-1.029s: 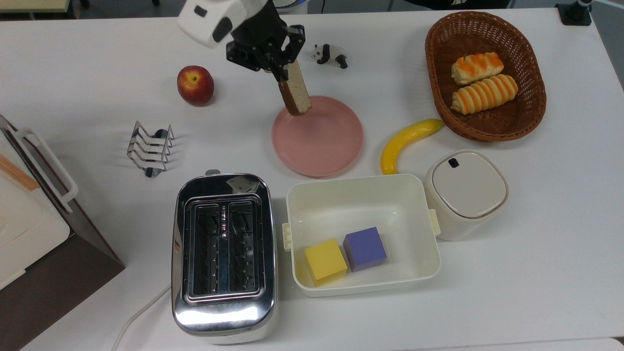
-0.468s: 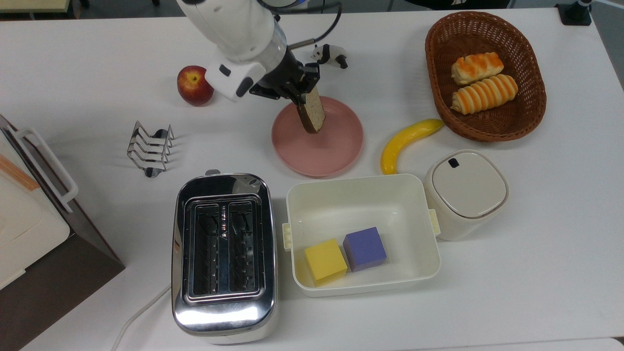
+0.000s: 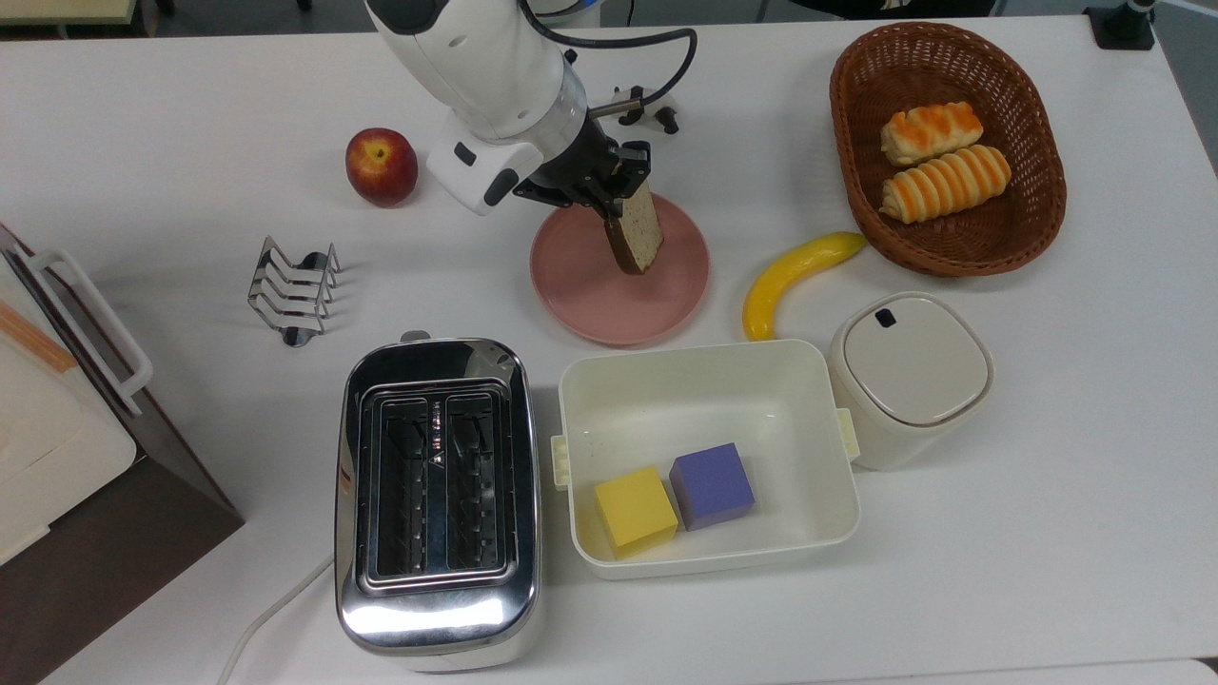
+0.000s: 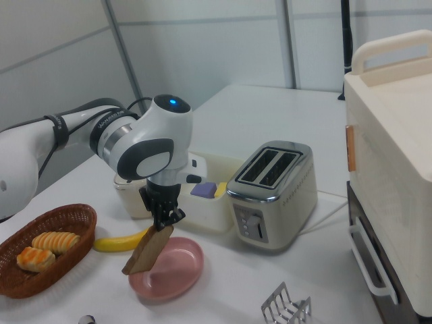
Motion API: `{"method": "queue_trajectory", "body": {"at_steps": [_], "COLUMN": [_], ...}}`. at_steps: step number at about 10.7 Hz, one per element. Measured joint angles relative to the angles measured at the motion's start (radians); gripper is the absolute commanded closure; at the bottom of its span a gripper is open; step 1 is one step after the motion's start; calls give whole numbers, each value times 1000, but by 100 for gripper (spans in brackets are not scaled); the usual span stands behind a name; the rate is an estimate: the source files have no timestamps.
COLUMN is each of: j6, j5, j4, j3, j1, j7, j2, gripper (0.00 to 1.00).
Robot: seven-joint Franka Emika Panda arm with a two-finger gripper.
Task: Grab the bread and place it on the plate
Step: 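Lower the toast onto the pink plate and open the gripper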
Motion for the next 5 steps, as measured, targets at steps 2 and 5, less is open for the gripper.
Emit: {"method": "queue_trajectory", "body": {"at_steps": [2,5], "j6": [19,50], "j5": [26,32], "j4": [4,4], "j3": [0,4], "j1": [0,17], "j7": [9,47], "j2": [0,23], "gripper": [100,0]}}
